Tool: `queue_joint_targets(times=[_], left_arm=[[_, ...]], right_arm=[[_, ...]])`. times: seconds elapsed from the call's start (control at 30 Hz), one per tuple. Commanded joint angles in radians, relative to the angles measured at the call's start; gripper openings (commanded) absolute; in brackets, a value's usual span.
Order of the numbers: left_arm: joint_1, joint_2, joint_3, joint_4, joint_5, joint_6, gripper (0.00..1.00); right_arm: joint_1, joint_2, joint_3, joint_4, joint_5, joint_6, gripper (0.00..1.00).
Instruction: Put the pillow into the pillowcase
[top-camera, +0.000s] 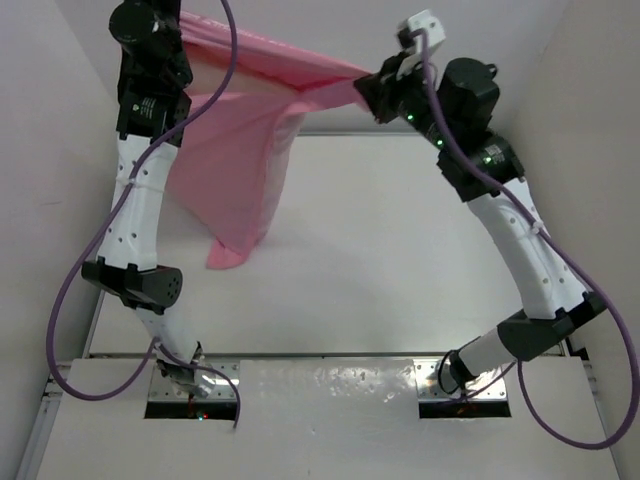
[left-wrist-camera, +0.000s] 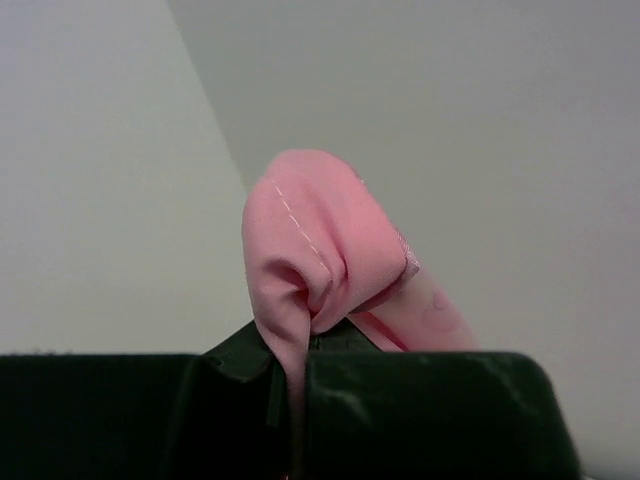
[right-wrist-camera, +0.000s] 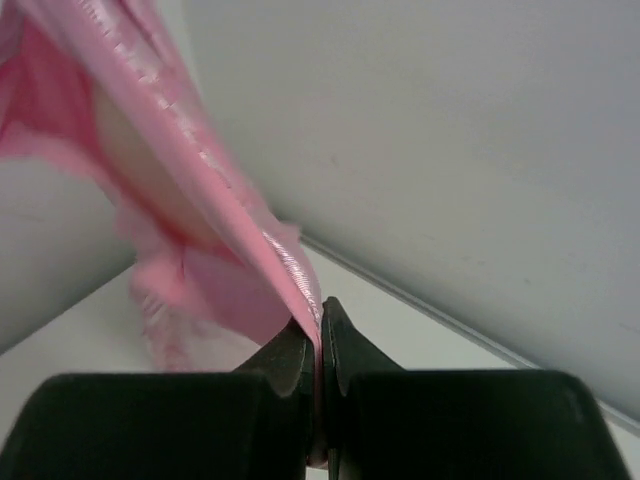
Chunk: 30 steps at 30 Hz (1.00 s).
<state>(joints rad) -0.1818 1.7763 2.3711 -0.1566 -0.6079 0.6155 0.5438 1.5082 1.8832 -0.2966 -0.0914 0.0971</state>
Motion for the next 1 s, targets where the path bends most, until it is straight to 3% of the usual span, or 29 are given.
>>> queue_joint_targets(times=[0.0,0.13,0.27,0.43,0.6,0.73,0.83,0.87,0.9,0.97], left_arm=[[0.036,-0.046,-0.001,0.023,0.010,-0.063,0.00],[-0.040,-0.011,-0.019,-0.058,0.094,-0.179,0.00],[-0.146,0.040,0.040,-0.086,0.149,-0.215,0.00],[-0.298,0.107,0.157,-0.063,0.201,-0.246,0.00],[-0.352,0.155,0.272,-0.017,0.212,-0.350,0.00],[-0.320,0.158,0.243,-0.020,0.218,-0.384,0.00],[-0.198,0.141,0.131,-0.058,0.253,-0.469,0.00],[-0.165,0.134,0.096,-0.075,0.278,-0.488,0.00],[-0.136,0.126,0.018,-0.105,0.305,-0.508,0.00],[-0.049,0.106,-0.074,-0.130,0.426,-0.543,0.00]], right_arm=[[-0.212,-0.062,0.091,-0.015,0.094,0.134,0.00],[-0.446,-0.080,0.122,-0.061,0.096,0.236,0.00],[-0.577,-0.146,0.169,-0.084,0.171,0.212,0.00],[-0.591,-0.215,0.318,-0.101,0.317,0.080,0.00],[-0.588,-0.289,0.350,-0.021,0.291,0.075,0.00],[-0.607,-0.319,0.272,0.077,-0.002,0.287,0.00],[-0.616,-0.278,0.176,0.207,-0.307,0.539,0.00],[-0.616,-0.263,0.103,0.259,-0.443,0.609,0.00],[-0.614,-0.231,0.061,0.378,-0.499,0.762,0.00],[-0.598,-0.209,-0.119,0.517,-0.586,0.898,0.00]])
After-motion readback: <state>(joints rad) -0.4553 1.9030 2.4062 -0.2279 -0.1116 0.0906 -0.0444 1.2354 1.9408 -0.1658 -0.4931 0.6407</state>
